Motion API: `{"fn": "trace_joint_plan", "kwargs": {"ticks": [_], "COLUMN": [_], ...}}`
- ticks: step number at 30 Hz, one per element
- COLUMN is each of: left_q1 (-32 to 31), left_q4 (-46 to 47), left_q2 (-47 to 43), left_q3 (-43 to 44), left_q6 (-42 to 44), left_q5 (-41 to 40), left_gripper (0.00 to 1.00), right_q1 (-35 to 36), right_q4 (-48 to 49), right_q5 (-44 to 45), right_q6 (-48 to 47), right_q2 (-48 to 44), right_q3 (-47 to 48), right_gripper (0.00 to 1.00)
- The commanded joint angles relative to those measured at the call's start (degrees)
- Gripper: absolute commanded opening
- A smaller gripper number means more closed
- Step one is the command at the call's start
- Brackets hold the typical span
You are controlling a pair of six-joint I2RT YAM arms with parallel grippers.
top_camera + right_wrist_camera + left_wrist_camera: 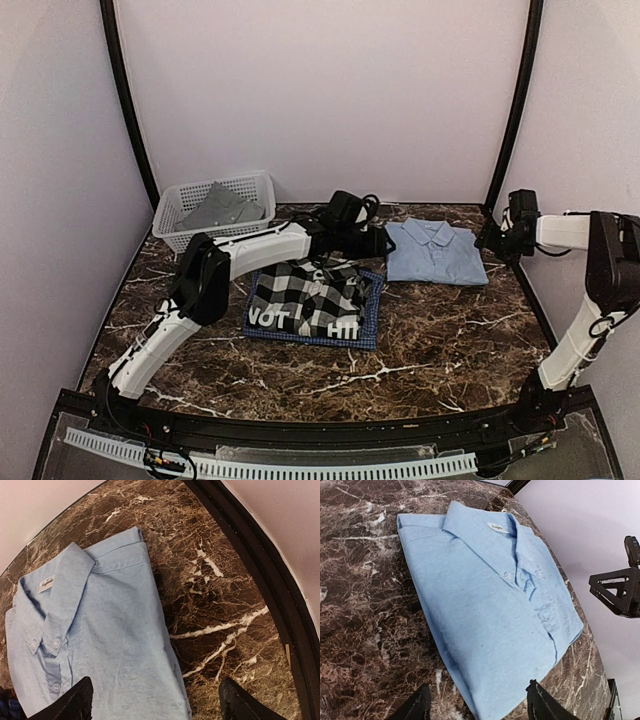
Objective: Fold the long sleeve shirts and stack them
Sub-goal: Pick up the square-folded shirt from the center of the board.
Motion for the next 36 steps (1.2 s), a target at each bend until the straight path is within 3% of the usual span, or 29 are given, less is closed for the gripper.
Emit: {"fn": "trace_joint_plan", "kwargs": {"ticks": [1,8,15,24,30,33,36], "left_q1": [0.08,0.23,0.23,0.23,0.36,0.13,-0.32], "left_q4": [3.58,5.78,8.39,9.20,6.91,5.91,4.53], "left_q2": [1.84,6.58,9.40,8.80,4.30,1.67,-1.92], "left_q3": [2.73,5.67,6.47,6.81,6.44,4.87,4.11], "left_q6": [1.54,1.34,-1.12,-3.48,-3.19,-3.44,-2.53], "left_q5": [-0.58,-0.28,1.24,2.96,2.37,2.44,1.52], "left_gripper": [0.64,0.64,0.64,0.58,0.58,0.57,0.57], "right_q1": [-0.34,-0.34,-0.34,-0.34,-0.42,-0.73,-1.02], "right_q4": [2.17,1.84,1.26,1.95,0.27,0.07,-1.15], "right_q5": [-0.90,-1.66,-4.04,-5.27,-2.75,-2.17,-1.94], "right_q6": [-0.42,0.12,0.73,1.22,0.39,-0.08,-0.40], "right_q2": [3.21,7.93,12.40,13.24,10.67,8.16,5.62], "right_q3": [2.33,4.05,4.78,1.93,-0.54,-3.33,-5.53], "right_gripper": [0.82,0.79,0.67,0.37,0.06,0.00,0.00]}}
